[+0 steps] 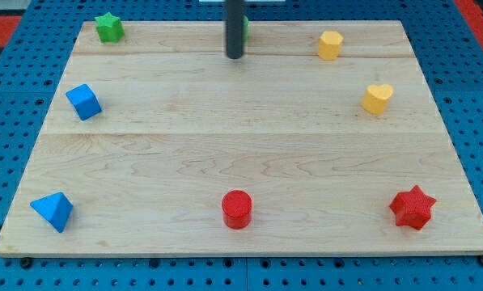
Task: Push the green circle right and down a bit
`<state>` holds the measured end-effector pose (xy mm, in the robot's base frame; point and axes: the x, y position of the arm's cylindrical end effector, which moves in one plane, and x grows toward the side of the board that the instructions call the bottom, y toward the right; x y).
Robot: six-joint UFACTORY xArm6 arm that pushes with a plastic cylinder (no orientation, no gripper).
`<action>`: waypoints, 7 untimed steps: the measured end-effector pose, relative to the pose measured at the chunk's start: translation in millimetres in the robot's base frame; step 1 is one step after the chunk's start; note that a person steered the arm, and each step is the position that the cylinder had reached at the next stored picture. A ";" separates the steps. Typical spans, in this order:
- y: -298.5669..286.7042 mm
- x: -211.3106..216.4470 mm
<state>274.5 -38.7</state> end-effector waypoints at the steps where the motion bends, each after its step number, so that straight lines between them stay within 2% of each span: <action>1: -25.0 -39.5; 2: -5.5 -77.4; 5: 51.9 -81.4; 7: 64.4 -82.1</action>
<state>192.4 25.7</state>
